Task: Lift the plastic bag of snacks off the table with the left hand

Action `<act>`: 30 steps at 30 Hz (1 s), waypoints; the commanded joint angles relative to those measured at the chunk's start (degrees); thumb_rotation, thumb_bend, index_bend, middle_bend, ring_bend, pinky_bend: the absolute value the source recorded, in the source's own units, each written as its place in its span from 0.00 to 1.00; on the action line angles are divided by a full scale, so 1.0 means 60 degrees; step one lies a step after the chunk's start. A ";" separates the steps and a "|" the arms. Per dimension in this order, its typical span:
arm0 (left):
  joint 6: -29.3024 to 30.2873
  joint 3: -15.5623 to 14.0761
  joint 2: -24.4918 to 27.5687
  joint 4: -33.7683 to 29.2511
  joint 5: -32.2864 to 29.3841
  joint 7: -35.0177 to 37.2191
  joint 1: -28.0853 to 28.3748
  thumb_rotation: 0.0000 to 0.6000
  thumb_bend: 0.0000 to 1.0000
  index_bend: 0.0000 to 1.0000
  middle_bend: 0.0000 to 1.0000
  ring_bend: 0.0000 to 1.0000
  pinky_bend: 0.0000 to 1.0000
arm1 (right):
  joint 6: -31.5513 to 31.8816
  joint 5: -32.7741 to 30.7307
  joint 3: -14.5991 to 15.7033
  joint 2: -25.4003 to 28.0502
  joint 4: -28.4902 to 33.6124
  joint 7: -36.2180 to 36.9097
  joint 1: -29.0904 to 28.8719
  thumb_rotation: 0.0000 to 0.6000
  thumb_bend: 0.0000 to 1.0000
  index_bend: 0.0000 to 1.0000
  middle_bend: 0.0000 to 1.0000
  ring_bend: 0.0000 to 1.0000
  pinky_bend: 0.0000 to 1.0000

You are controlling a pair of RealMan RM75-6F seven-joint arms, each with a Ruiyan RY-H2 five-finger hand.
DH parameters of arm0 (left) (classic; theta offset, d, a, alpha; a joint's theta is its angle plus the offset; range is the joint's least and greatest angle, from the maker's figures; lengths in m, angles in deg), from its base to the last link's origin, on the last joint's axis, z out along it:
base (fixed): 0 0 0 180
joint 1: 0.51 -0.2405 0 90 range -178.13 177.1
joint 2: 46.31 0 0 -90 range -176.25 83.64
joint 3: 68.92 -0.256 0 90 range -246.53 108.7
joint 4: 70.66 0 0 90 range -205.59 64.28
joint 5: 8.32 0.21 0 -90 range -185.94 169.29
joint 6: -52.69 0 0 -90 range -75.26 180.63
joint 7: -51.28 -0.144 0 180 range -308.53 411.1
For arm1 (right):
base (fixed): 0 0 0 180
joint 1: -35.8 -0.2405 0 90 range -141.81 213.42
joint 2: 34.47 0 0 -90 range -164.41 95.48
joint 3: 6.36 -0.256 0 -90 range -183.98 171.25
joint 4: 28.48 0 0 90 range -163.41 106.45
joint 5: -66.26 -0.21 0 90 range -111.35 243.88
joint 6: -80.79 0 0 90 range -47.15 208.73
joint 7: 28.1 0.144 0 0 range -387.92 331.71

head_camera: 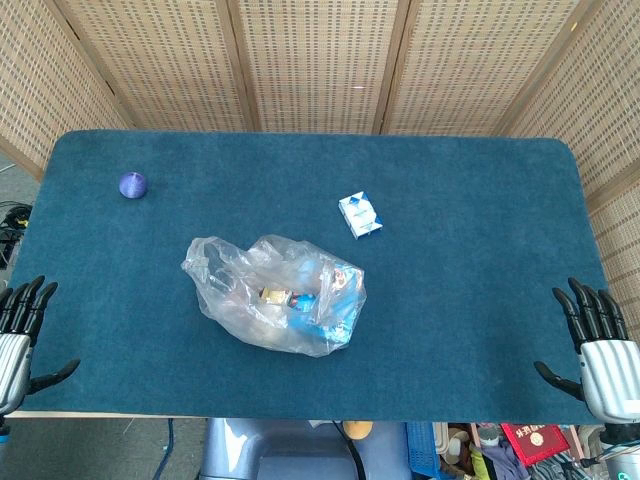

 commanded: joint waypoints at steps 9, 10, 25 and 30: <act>-0.0021 0.0016 0.0009 0.0000 -0.0037 0.0018 0.0008 1.00 0.15 0.00 0.00 0.00 0.00 | -0.0082 -0.0035 0.0016 -0.0027 -0.0023 0.0000 -0.0024 1.00 0.00 0.00 0.00 0.00 0.00; -0.0045 0.0016 0.0003 0.0006 -0.0053 0.0005 0.0017 1.00 0.15 0.00 0.00 0.00 0.00 | -0.0136 -0.0045 0.0017 -0.0036 -0.0024 0.0019 -0.0052 1.00 0.00 0.00 0.00 0.00 0.00; -0.0580 0.0270 -0.0384 0.0066 -0.0763 -0.0550 0.0323 1.00 0.15 0.00 0.00 0.00 0.00 | -0.2293 -0.0069 -0.0872 -0.0326 -0.0407 0.1058 -0.2129 1.00 0.00 0.00 0.00 0.00 0.00; -0.0668 0.0439 -0.0613 0.0191 -0.1040 -0.0733 0.0443 1.00 0.15 0.00 0.00 0.00 0.00 | -0.3077 -0.0118 -0.1309 -0.0757 -0.0662 0.1000 -0.3085 1.00 0.00 0.00 0.00 0.00 0.00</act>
